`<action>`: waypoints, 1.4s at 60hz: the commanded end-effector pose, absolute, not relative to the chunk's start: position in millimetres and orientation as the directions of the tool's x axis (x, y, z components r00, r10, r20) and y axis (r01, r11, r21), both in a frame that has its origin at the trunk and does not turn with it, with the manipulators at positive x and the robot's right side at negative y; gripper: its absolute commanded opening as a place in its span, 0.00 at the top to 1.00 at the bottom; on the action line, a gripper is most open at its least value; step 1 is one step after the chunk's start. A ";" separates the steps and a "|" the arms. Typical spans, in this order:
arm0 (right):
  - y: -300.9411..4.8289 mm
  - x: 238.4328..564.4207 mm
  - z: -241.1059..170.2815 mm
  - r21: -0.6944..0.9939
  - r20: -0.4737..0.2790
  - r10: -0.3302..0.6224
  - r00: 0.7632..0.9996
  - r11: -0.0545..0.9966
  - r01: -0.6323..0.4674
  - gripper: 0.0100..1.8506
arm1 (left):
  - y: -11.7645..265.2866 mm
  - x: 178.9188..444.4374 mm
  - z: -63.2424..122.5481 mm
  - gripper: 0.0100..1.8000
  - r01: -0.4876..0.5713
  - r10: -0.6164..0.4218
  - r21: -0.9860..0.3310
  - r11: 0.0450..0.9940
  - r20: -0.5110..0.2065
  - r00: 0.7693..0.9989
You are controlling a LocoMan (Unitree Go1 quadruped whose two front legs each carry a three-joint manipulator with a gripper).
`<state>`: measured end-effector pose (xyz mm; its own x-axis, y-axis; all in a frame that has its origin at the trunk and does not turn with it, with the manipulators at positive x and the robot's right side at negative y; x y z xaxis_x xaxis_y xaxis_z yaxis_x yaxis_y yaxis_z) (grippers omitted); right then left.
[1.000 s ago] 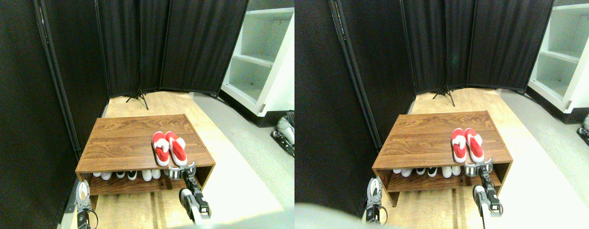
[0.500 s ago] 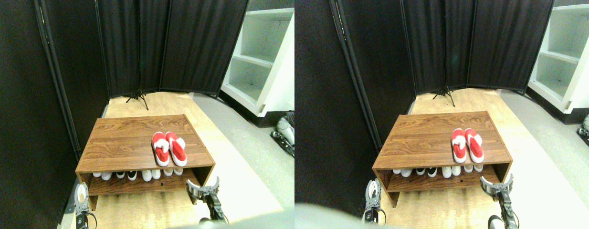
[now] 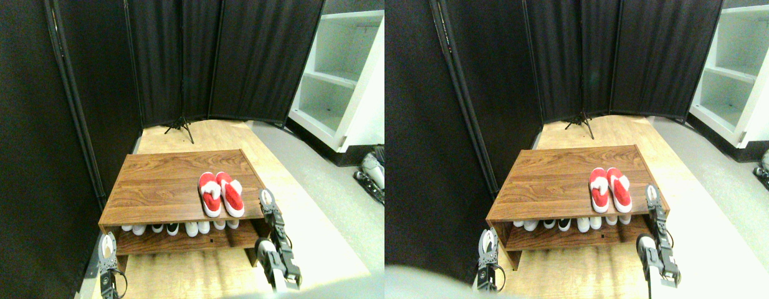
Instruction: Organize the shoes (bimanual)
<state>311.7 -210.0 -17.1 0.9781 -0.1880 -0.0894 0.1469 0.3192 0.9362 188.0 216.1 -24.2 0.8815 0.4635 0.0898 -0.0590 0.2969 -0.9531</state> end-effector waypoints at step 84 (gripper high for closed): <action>-158.3 355.4 -79.1 0.935 -0.313 -0.073 0.947 0.152 0.321 1.00 | 217.0 183.1 -22.2 1.00 -0.037 0.482 -0.939 0.341 0.141 0.865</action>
